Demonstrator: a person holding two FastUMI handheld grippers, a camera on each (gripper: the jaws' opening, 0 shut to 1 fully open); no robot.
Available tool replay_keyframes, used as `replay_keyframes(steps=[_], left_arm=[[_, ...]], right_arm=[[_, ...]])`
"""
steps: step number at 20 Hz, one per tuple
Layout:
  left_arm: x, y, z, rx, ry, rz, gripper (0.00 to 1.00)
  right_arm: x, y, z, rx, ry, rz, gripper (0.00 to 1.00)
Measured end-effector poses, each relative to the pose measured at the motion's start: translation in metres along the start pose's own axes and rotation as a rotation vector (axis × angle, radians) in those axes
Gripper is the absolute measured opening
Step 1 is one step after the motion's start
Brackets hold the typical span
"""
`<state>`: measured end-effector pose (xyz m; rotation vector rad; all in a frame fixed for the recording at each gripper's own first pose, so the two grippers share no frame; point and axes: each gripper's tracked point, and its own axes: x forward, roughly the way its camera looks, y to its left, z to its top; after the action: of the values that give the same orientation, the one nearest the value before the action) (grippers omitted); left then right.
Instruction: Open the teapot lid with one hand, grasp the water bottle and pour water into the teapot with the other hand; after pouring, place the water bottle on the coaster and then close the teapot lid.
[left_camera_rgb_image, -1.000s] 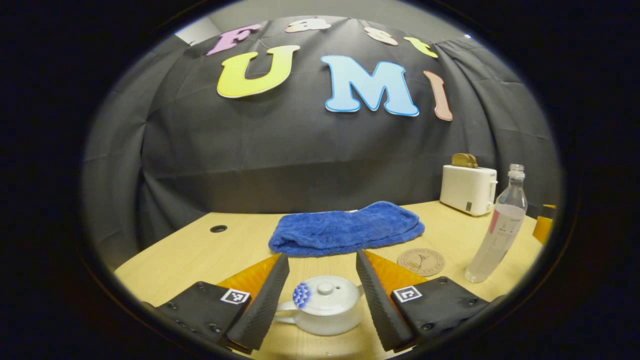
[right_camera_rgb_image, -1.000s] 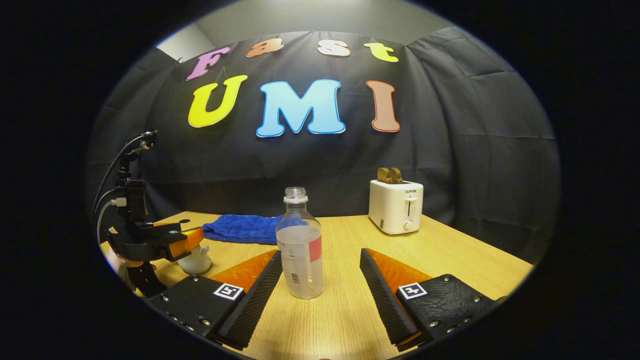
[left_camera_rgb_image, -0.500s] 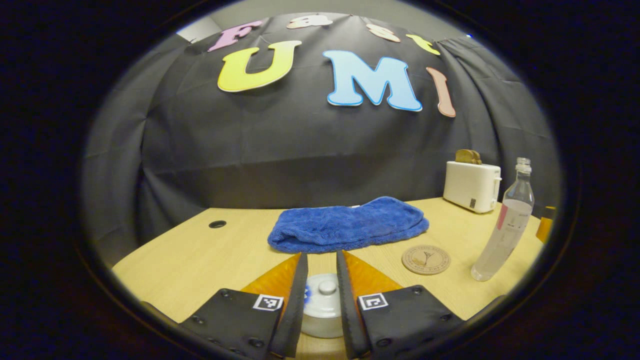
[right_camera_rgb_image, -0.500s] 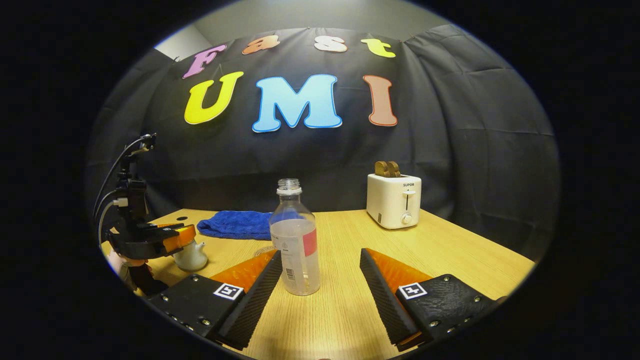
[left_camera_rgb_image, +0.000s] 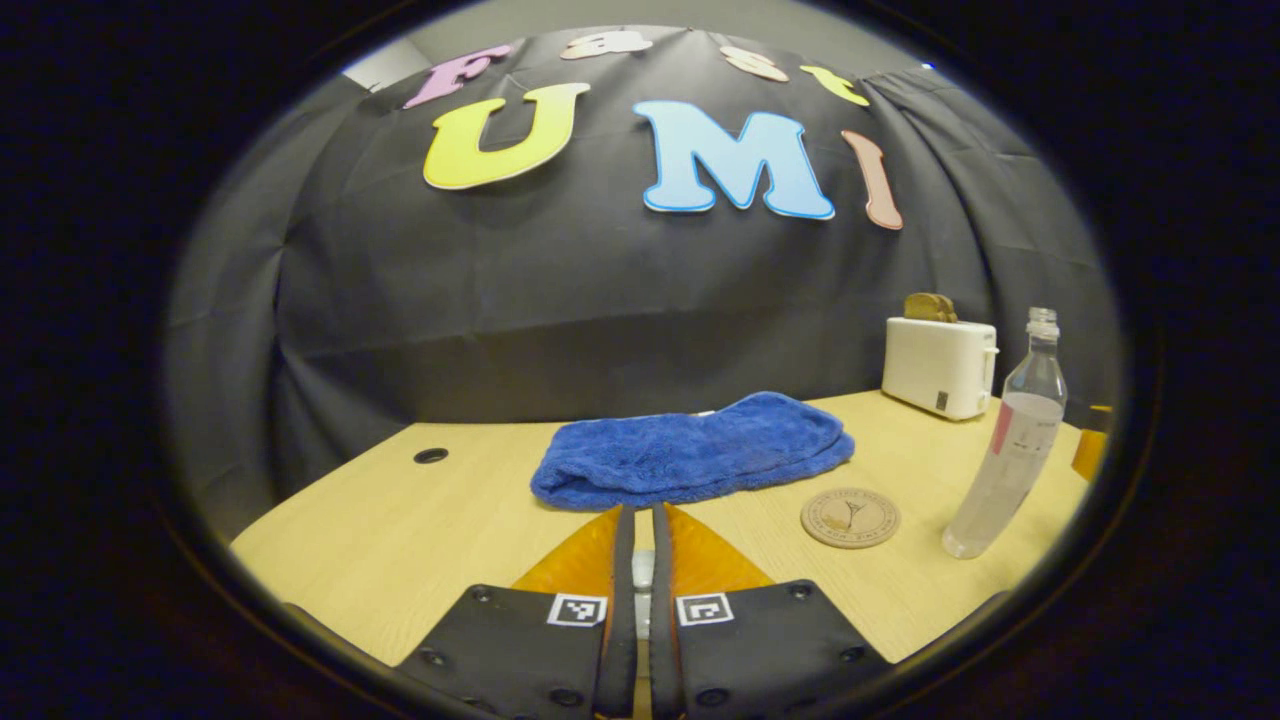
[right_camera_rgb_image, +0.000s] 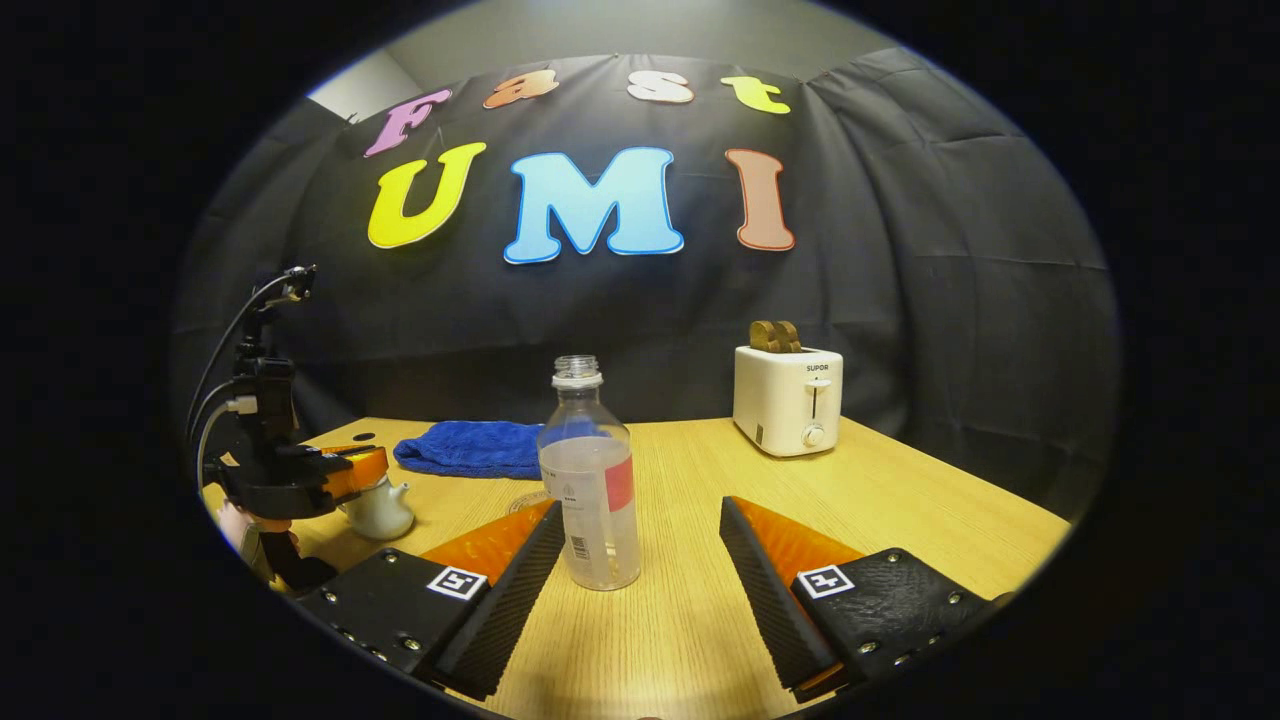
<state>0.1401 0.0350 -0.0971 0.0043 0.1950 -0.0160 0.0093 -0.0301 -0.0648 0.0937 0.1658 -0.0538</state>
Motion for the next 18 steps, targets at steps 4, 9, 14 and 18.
replay_keyframes(steps=[4,9,14,18], left_arm=[[0.0,0.001,0.002,0.009,-0.002,-0.002,0.12],[-0.008,0.004,0.019,-0.017,-0.031,-0.019,0.12],[-0.019,0.006,0.044,-0.041,-0.058,-0.046,0.12],[-0.032,0.019,0.051,-0.047,-0.063,-0.039,0.12]], right_arm=[[0.002,0.004,0.0,0.002,0.007,0.016,0.97],[0.009,0.008,0.007,0.007,0.011,0.044,0.97],[0.018,0.019,0.011,-0.016,0.021,0.081,0.97],[0.029,0.026,0.011,-0.033,0.041,0.1,0.97]])
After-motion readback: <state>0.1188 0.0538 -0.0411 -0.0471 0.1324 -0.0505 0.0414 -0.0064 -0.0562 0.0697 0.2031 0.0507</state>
